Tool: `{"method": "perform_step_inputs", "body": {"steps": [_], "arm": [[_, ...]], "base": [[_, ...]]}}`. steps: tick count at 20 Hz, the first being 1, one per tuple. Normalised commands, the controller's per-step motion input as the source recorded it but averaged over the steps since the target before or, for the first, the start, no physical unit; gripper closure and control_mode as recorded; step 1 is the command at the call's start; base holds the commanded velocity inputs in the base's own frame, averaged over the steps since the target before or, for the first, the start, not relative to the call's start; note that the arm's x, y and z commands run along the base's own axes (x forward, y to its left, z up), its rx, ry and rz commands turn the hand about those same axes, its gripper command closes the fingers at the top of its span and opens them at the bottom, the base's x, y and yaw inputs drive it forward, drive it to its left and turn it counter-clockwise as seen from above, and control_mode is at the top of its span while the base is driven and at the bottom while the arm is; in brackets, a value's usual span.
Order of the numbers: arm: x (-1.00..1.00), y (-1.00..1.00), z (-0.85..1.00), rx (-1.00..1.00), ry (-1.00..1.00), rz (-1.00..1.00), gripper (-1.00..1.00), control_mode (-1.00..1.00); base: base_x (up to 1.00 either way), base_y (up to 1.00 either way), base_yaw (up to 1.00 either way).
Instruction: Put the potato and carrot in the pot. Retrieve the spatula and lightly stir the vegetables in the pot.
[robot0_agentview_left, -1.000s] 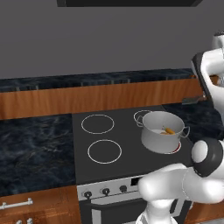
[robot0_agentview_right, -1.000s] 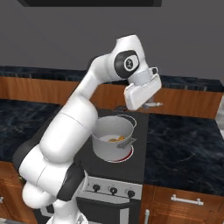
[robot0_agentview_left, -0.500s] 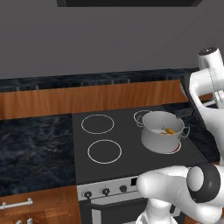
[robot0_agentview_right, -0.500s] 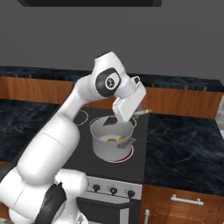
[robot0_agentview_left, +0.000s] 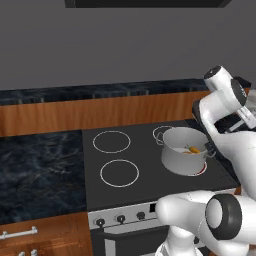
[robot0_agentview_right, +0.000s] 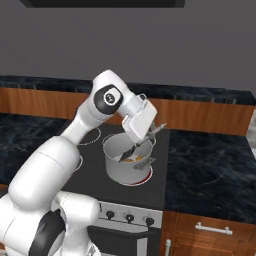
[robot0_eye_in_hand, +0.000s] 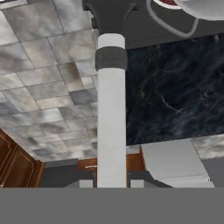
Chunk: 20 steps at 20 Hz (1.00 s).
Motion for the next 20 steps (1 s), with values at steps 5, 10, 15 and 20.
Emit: {"method": "perform_step_inputs", "body": {"steps": [5,10,15,20], "arm": [[0.23,0.04,0.01,-0.12,0.14,0.0,1.0,-1.0],[0.31,0.16,0.02,-0.1,0.07,0.0,1.0,-1.0],[0.24,0.1,0.08,-0.04,0.06,0.0,1.0,-1.0],[0.19,0.0,-0.07,0.0,0.01,0.0,1.0,-1.0]], "base": [[0.0,0.0,0.0],[0.0,0.0,0.0],[0.0,0.0,0.0],[0.0,0.0,0.0]]}}
